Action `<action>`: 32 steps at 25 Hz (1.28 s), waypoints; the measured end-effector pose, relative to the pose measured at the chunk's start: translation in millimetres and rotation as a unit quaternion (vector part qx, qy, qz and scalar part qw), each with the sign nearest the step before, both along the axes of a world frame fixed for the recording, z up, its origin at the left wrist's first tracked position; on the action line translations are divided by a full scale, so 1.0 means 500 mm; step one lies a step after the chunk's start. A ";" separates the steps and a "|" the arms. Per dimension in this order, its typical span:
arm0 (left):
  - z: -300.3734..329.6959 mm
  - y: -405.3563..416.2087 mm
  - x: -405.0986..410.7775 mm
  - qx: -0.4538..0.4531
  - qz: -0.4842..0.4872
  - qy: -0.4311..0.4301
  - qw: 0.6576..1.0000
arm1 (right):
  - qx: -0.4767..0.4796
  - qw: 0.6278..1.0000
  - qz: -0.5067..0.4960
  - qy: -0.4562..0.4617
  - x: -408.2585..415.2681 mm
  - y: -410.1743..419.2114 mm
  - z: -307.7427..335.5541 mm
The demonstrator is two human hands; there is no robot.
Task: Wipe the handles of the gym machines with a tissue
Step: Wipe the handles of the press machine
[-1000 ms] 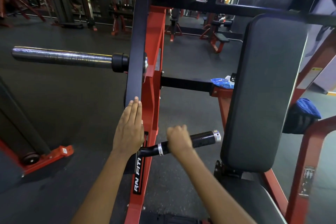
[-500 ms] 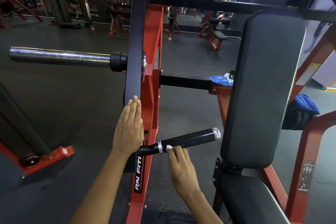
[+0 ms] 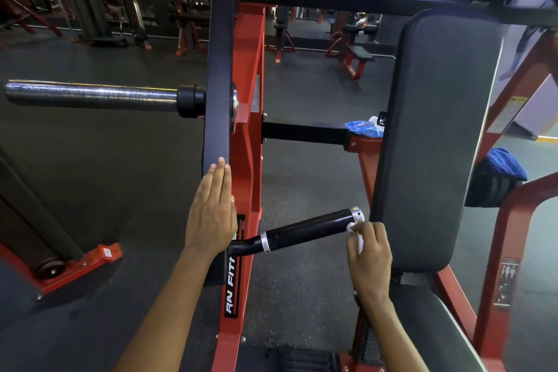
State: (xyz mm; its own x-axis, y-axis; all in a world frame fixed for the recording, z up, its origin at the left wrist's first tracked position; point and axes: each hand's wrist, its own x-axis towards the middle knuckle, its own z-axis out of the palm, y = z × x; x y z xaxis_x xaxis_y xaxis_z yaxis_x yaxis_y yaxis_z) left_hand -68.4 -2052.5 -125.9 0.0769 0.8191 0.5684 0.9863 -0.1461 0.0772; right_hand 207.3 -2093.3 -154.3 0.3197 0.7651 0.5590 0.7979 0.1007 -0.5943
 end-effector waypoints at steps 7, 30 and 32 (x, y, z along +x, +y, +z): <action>0.000 0.000 0.000 -0.002 0.002 -0.002 1.000 | -0.086 0.973 0.073 0.202 -0.193 -0.030 -0.021; 0.000 0.001 0.002 0.001 -0.003 -0.012 1.000 | -0.210 0.679 0.069 0.700 -0.151 0.033 -0.031; 0.001 0.001 0.001 0.000 -0.002 -0.011 1.000 | -0.240 0.693 0.086 0.674 -0.183 0.030 -0.045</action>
